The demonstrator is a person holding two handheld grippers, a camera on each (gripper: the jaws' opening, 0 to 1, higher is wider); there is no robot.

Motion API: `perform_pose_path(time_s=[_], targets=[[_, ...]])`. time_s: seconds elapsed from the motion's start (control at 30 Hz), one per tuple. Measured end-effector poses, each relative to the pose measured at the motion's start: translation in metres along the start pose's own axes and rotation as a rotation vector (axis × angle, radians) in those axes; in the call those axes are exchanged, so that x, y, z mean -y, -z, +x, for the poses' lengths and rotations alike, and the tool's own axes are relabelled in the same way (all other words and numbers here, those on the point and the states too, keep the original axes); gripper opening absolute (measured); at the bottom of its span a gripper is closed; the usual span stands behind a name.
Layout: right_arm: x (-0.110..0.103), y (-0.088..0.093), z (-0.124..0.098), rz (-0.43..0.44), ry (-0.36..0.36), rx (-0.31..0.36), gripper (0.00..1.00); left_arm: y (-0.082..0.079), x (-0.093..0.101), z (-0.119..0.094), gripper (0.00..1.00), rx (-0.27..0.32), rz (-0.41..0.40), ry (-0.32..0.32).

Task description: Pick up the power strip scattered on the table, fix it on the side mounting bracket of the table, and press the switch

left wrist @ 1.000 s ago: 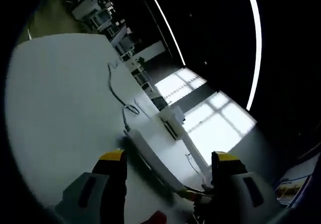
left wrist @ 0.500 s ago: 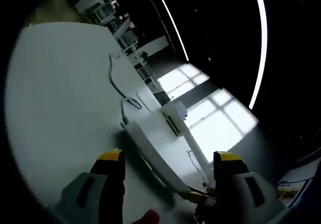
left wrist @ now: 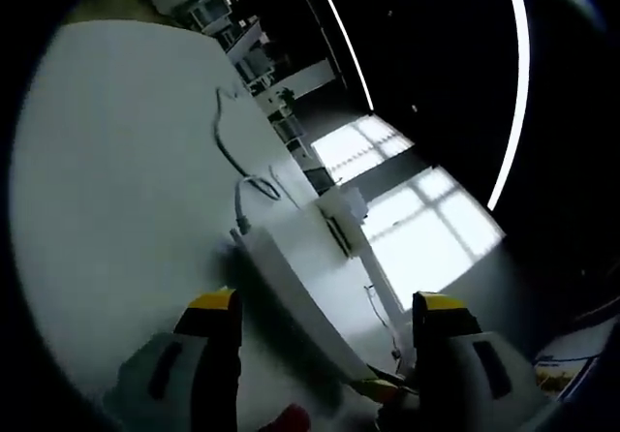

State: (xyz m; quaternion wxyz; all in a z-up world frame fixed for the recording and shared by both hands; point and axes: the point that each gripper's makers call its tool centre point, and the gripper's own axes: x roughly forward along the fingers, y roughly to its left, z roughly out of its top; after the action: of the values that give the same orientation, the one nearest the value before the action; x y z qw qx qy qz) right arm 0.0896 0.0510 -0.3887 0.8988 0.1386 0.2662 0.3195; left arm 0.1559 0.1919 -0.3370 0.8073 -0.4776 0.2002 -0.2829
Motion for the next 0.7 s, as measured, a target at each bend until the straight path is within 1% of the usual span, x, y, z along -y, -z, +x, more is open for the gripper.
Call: perform_pose_path(time_s=[0.07,0.17,0.2,0.37,0.43,0.57,0.7], targets=[[0.000,0.000,0.000,0.001,-0.001,0.002,0.46,0.000,-0.001,0.004,0.75,0.003,-0.002,-0.013],[0.001,-0.001,0.000,0.002,-0.001,0.002,0.46,0.005,0.002,0.008,0.75,-0.011,-0.016,-0.009],[0.001,-0.001,0.000,0.001,-0.001,0.002,0.46,0.007,0.001,0.011,0.75,-0.024,-0.024,-0.012],[0.000,-0.001,0.000,-0.007,0.002,0.002,0.46,0.010,-0.004,0.017,0.75,-0.031,-0.034,-0.030],[0.000,-0.001,0.000,-0.012,0.004,0.004,0.46,0.011,-0.005,0.018,0.74,-0.032,-0.045,-0.034],[-0.001,0.000,0.000,-0.021,0.009,0.003,0.46,0.013,-0.004,0.022,0.74,-0.032,-0.087,-0.028],[-0.002,0.000,0.000,-0.025,0.011,0.003,0.46,0.008,-0.007,0.029,0.74,-0.027,-0.115,-0.025]])
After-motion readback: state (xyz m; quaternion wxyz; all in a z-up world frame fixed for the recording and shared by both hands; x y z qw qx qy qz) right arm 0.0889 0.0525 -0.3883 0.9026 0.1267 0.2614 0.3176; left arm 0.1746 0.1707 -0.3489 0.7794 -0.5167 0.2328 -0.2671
